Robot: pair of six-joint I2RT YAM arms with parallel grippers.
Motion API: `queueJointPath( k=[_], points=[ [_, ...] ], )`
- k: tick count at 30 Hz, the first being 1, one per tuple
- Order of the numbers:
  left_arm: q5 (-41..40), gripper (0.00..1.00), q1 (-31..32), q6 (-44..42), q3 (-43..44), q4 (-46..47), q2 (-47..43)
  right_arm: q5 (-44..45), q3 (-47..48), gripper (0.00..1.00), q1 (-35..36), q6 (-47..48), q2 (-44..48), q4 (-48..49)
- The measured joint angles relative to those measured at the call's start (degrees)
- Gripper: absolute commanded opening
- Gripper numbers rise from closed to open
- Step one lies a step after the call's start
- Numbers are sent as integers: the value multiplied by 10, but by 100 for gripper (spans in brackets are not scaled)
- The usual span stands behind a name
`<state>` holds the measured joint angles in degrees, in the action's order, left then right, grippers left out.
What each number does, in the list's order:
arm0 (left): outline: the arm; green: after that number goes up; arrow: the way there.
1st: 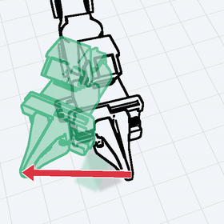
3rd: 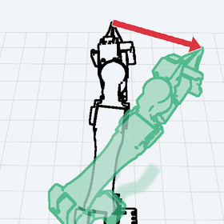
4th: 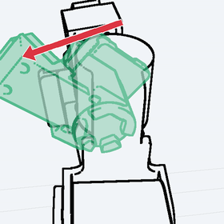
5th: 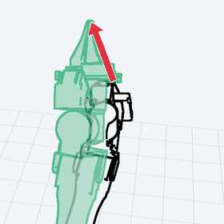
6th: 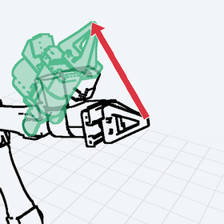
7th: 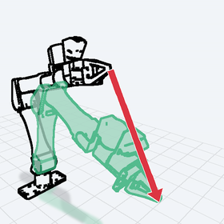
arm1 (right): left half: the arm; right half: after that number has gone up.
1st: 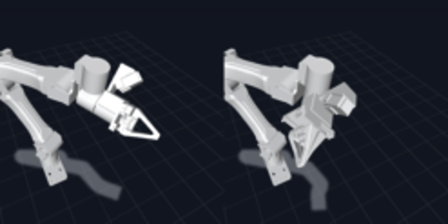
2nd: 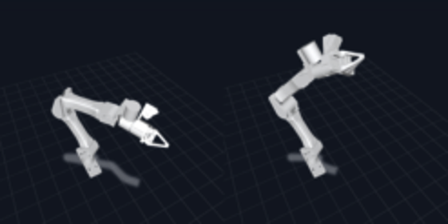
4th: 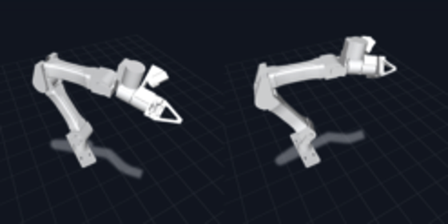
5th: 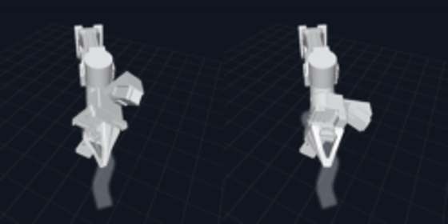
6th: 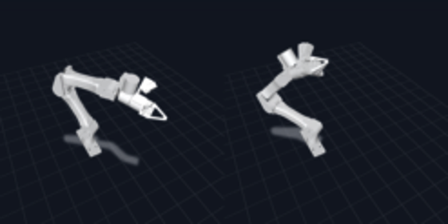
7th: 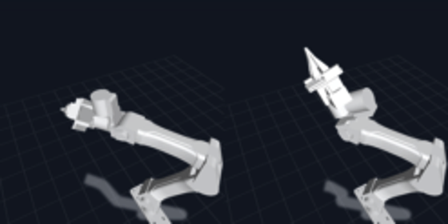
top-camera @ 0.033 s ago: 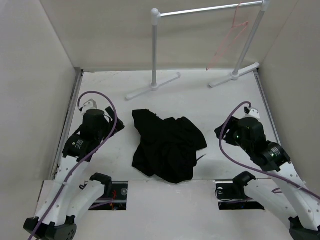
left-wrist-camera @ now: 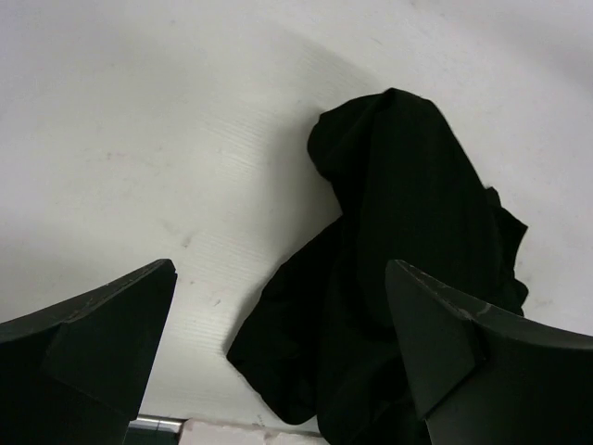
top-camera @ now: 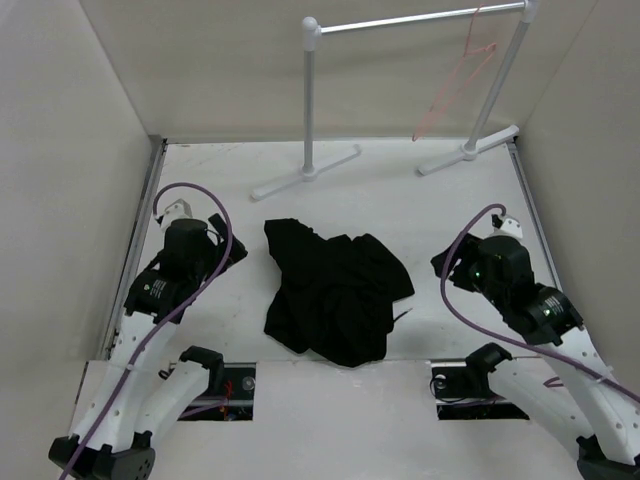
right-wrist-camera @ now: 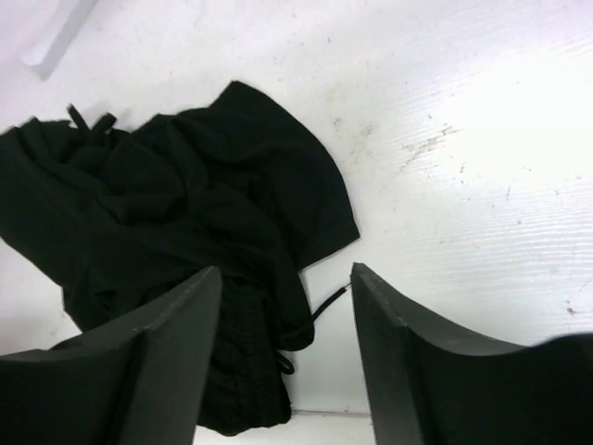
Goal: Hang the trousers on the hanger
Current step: Flatten out the trousers at the center of the board.
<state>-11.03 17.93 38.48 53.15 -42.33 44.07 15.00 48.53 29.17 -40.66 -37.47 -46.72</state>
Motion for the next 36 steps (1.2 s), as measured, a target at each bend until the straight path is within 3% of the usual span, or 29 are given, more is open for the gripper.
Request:
queueJointPath(
  k=[3,5,7,10,13,16,21,22,24,36],
  points=[
    [0,100,-29,4,-1,-14,1,-9,-7,56,-27,9,26,2],
    [1,100,-44,4,-1,-13,10,-25,-18,42,-44,14,40,4],
    [2,100,-51,4,-1,-8,23,-41,-26,21,-55,19,40,4],
    [3,100,-53,4,-1,3,34,-67,-31,9,-60,26,32,4],
    [3,100,-53,4,-3,21,39,-92,-33,12,-59,26,20,5],
    [3,100,-52,5,-22,66,38,-123,-43,22,-34,21,-12,15],
    [3,100,-49,6,-49,112,56,-151,-77,54,19,4,-56,50],
    [4,94,-48,6,-50,117,61,-154,-83,56,30,2,-66,62],
    [17,61,-44,6,-67,153,70,-160,-94,56,56,-3,-104,100],
    [80,74,-26,30,-124,237,76,-175,-118,56,118,-25,-281,246]
  ],
)
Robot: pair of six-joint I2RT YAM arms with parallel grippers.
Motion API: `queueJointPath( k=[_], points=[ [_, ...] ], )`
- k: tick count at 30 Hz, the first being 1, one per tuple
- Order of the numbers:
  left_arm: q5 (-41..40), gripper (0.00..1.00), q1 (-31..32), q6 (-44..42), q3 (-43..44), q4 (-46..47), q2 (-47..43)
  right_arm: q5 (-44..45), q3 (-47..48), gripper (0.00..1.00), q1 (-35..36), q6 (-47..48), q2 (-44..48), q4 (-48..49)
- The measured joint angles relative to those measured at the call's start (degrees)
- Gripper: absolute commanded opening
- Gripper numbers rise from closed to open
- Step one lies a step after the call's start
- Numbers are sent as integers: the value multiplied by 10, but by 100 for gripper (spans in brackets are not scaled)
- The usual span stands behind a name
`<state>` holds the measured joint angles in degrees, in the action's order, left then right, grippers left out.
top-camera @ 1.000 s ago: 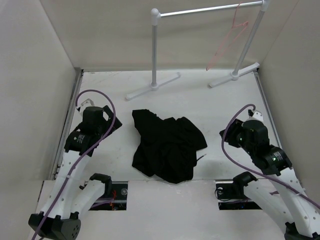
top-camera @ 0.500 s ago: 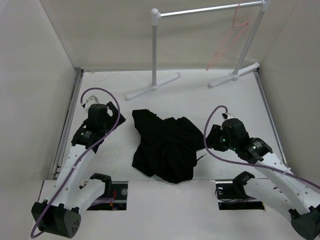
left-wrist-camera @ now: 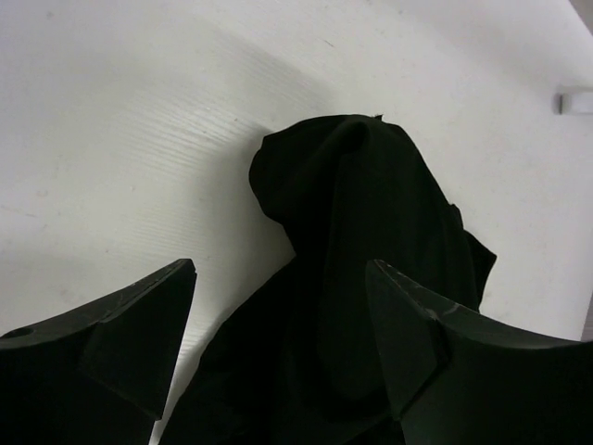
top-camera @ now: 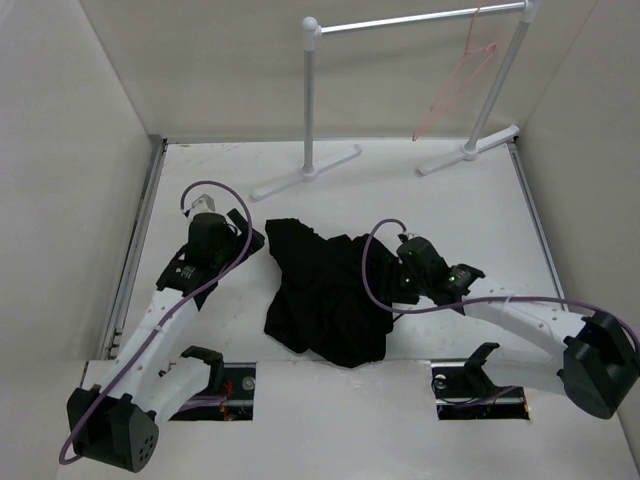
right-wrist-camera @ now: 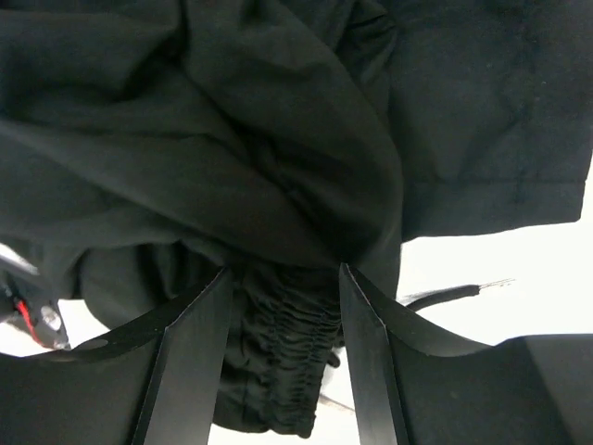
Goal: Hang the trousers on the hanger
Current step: Flatten out the trousers at the center of the board.
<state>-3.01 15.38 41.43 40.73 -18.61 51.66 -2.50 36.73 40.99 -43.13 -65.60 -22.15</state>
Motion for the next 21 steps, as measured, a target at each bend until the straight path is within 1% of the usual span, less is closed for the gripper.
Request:
queueJointPath(
  k=[5,6,7,10,12,13,14,15,16,17,18,19,21],
  points=[
    [5,76,12,5,0,9,3,11,-2,58,0,-6,4,-3],
    [6,76,13,6,0,9,4,14,-4,58,0,-6,13,-4],
    [7,77,16,7,0,10,5,17,-14,58,0,-11,47,-10],
    [7,77,20,8,0,16,14,17,-30,63,0,-21,73,-12],
    [8,77,24,9,0,21,24,16,-38,62,0,-26,69,-15],
    [8,77,26,9,0,22,29,16,-39,60,0,-28,63,-17],
    [8,77,27,9,0,24,33,14,-39,54,0,-29,58,-17],
    [8,77,30,9,0,26,37,13,-39,44,0,-30,52,-16],
    [8,77,31,9,0,28,42,11,-39,29,0,-30,47,-14],
    [8,77,33,9,0,29,46,9,-38,17,0,-30,42,-14],
    [8,77,34,9,0,31,50,8,-37,12,0,-33,37,-14],
    [8,77,34,9,0,32,53,8,-32,9,0,-32,33,-18],
    [8,77,34,9,1,33,57,13,-17,8,0,-31,37,-33]
  ],
)
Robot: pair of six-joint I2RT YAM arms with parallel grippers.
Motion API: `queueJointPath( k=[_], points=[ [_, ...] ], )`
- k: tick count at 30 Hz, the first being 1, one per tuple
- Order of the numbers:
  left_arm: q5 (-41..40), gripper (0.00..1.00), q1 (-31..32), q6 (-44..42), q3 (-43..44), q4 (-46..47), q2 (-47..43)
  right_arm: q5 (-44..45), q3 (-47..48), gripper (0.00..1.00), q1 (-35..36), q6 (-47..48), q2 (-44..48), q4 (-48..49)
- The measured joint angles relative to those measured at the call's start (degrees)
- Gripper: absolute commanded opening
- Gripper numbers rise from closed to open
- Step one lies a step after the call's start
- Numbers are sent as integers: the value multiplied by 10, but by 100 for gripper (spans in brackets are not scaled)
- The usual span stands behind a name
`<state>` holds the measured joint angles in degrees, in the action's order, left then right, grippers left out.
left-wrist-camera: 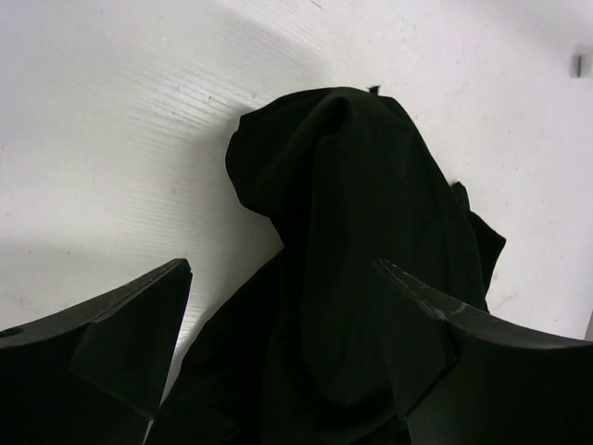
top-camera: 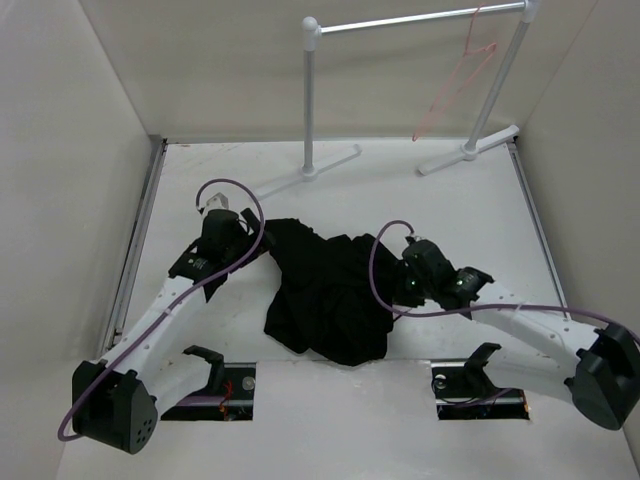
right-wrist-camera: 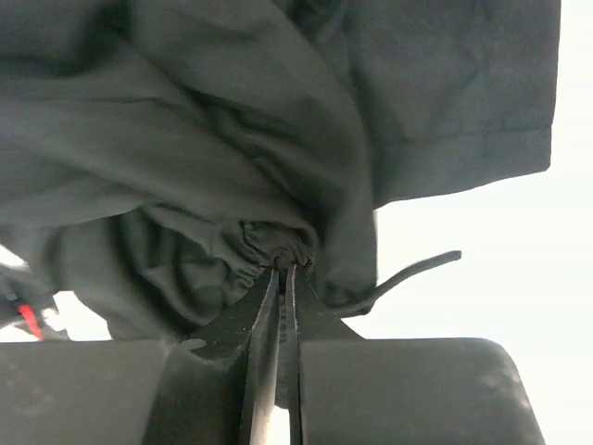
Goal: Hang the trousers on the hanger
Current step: Flatten out the trousers at the center of the board.
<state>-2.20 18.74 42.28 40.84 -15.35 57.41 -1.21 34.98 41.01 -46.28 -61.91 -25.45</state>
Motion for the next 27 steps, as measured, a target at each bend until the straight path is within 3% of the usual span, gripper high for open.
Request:
queueJointPath(
  k=[11,18,27],
  points=[
    [-12,80,-4,-3,53,5,19,147,350,6,-58,97,126,-137],
    [-23,82,43,5,53,19,58,206,313,6,-124,114,235,-197],
    [-11,80,127,42,82,104,275,165,220,7,-179,111,244,-233]
  ],
)
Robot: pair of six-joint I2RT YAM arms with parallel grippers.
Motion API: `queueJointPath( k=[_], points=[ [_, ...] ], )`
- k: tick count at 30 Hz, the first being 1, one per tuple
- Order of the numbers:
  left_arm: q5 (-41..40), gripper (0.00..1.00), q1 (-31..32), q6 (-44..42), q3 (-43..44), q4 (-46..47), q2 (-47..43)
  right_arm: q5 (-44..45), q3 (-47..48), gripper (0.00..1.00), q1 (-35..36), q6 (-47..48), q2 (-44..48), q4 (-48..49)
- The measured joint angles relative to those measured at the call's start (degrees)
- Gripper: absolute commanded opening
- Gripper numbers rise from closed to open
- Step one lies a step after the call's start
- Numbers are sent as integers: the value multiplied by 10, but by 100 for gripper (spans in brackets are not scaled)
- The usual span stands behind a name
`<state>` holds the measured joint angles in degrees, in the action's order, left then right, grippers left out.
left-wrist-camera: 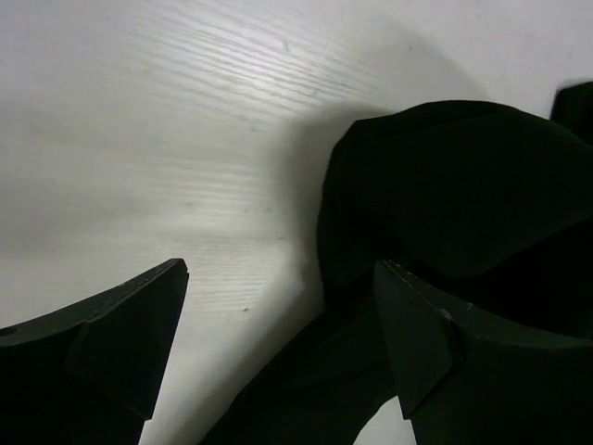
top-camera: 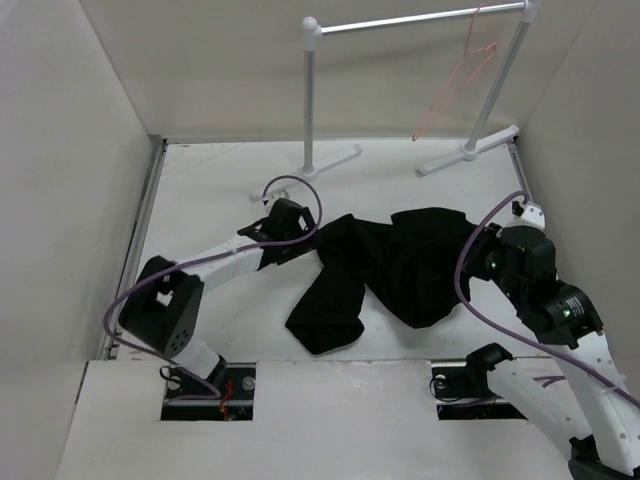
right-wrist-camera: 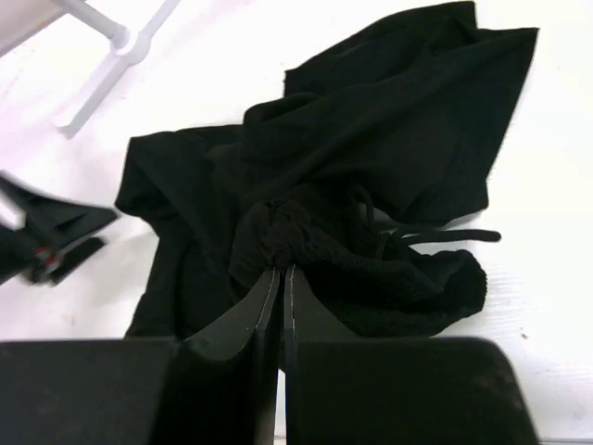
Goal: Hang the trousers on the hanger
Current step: Flatten out the trousers at the center of the board.
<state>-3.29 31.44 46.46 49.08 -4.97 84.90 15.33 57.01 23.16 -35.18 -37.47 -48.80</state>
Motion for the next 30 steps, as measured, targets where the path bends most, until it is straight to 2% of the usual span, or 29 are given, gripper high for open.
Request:
queueJointPath(
  k=[3,5,6,7,9,12,14,18,22,26,28,30],
  points=[
    [3,74,28,2,38,33,67,-15,-6,8,-2,-3,5,4],
    [7,54,39,2,63,54,105,-23,-9,8,-2,-5,7,4],
    [11,41,45,2,77,62,123,-26,-10,8,-2,-6,7,4],
    [15,25,49,3,91,68,140,-30,-12,8,-2,-7,7,5],
    [19,12,51,2,111,75,163,-34,-16,7,-2,-7,6,6],
    [8,7,40,2,117,65,155,-38,-16,7,-2,-7,6,7],
    [-7,6,19,-6,117,38,120,-40,-11,6,-3,-6,7,6],
    [-47,7,-68,-32,132,-30,-27,-47,56,6,-3,-2,-10,-6],
    [-89,8,-189,-60,249,-85,-167,-49,177,5,-2,8,-45,-6],
    [-113,10,-237,-79,358,-98,-223,-52,323,5,2,21,-88,20],
    [-122,11,-255,-92,379,-99,-241,-53,351,5,2,23,-90,53],
    [-131,11,-279,-102,372,-111,-262,-55,331,5,5,22,-66,80]
  ],
)
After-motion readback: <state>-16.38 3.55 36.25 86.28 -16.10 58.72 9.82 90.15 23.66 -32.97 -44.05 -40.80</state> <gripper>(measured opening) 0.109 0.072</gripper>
